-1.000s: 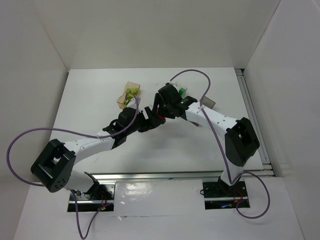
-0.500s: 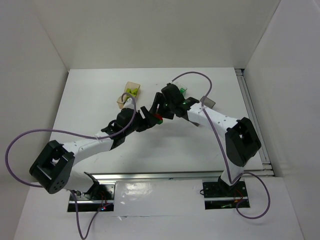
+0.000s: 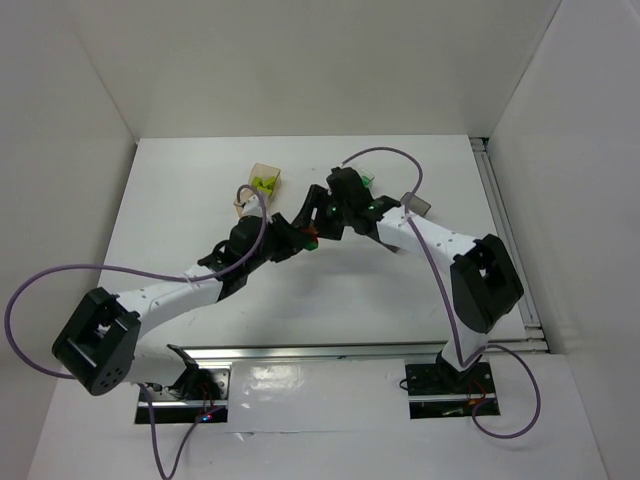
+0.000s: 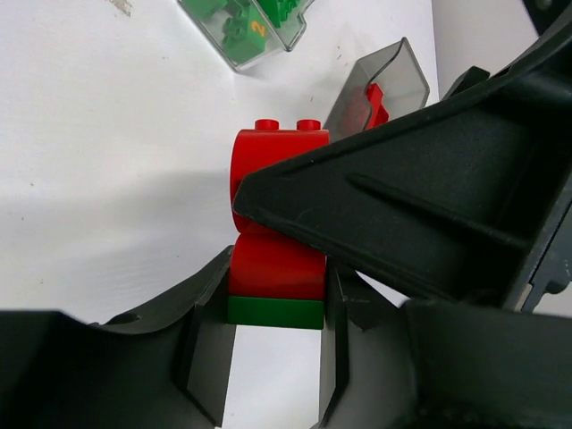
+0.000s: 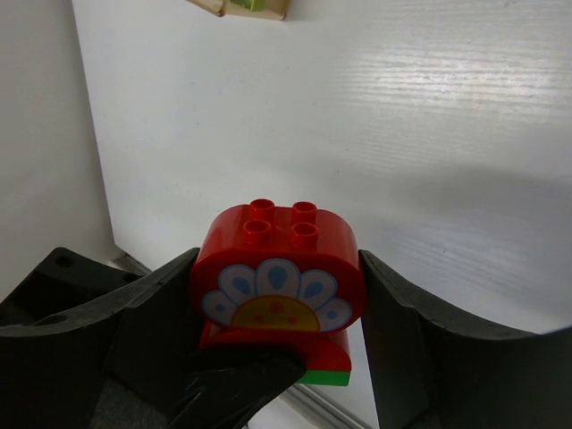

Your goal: Sort the legos into containers by color

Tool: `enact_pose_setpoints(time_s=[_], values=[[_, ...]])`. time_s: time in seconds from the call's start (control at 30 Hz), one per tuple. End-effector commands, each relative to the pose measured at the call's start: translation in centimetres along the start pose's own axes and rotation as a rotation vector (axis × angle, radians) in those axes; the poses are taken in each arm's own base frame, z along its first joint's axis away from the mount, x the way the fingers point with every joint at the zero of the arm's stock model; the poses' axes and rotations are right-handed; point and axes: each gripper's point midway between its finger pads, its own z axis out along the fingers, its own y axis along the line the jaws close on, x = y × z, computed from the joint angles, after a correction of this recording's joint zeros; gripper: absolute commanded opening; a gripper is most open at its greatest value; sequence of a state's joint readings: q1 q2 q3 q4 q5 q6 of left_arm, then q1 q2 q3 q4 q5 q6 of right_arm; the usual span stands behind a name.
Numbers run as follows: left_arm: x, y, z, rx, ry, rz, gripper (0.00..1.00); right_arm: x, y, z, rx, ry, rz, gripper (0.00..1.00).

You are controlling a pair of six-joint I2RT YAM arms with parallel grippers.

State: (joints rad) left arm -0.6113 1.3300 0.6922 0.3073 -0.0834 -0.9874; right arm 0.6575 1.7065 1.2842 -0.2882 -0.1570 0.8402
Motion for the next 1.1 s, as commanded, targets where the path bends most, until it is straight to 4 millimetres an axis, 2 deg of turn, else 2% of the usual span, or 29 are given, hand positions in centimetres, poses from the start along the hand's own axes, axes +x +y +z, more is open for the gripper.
enact_pose_setpoints(time_s=[0.0, 0.03, 0.07, 0.1, 0.13, 0.27, 0.37, 0.4, 0.5, 0.53, 0.6, 0.7, 0.77, 0.93, 0.97, 1.03, 1.07], values=[[-4.5, -0.7, -0.3, -0.023, -0.164, 0.004, 0.24, 2.2, 0.8, -2.5, -0.086, 0.118, -0.001, 0.44], [-4.4, -0.3, -0.3, -0.04, -0.163, 0.014, 0.08, 2.2, -0.1, -2.3, -0.07, 0.118, 0.002, 0.44], [-4.7, -0.6, -0.5, -0.037, -0.166, 0.026, 0.01, 1.7, -0.4, -2.4, -0.07, 0.114, 0.012, 0.44], [-4.5, -0.3, -0.5, -0.046, -0.159, 0.027, 0.0, 1.6, -1.3, -2.6, -0.056, 0.11, 0.026, 0.44], [-4.8, -0.3, -0.6, -0.057, -0.166, 0.039, 0.0, 0.5, -2.1, -3.0, -0.048, 0.086, 0.045, 0.44], [-4.3, 0.4, -0.7, -0.067, -0.158, 0.05, 0.0, -0.8, -3.9, -3.1, -0.028, 0.064, 0.073, 0.44], [-3.5, 0.7, -0.3, -0.068, -0.123, 0.053, 0.0, -0.9, -4.1, -3.0, -0.02, 0.055, 0.073, 0.43], [-2.9, 1.4, 0.0, -0.086, -0.109, 0.055, 0.0, -1.4, -4.5, -3.0, -0.009, 0.041, 0.079, 0.43], [-1.4, 2.7, 0.4, -0.108, -0.064, 0.051, 0.0, -1.1, -5.4, -2.7, 0.023, 0.036, 0.084, 0.43], [-1.1, 2.4, 0.4, -0.102, -0.058, 0.054, 0.0, -1.6, -5.9, -2.8, 0.035, 0.021, 0.091, 0.43], [0.0, 3.1, 0.9, -0.117, -0.021, 0.046, 0.0, -2.5, -6.1, -3.0, 0.042, -0.015, 0.092, 0.42], [1.1, 3.1, 1.2, -0.117, 0.006, 0.058, 0.0, -2.8, -6.0, -3.1, 0.047, -0.023, 0.101, 0.42], [1.9, 3.8, 1.6, -0.143, 0.022, 0.066, 0.0, -4.0, -5.3, -3.7, 0.035, -0.057, 0.099, 0.41], [2.3, 4.5, 1.9, -0.164, 0.028, 0.081, 0.0, -5.4, -5.6, -5.2, 0.094, -0.118, 0.06, 0.41], [2.0, 4.3, 1.9, -0.162, 0.028, 0.096, 0.0, -5.3, -6.5, -5.3, 0.135, -0.122, 0.057, 0.41], [1.7, 4.0, 2.0, -0.153, 0.023, 0.128, 0.0, -5.7, -6.9, -5.7, 0.148, -0.135, 0.053, 0.4], [1.7, 4.1, 2.0, -0.153, 0.025, 0.143, 0.0, -5.4, -7.9, -5.8, 0.165, -0.129, 0.064, 0.4]])
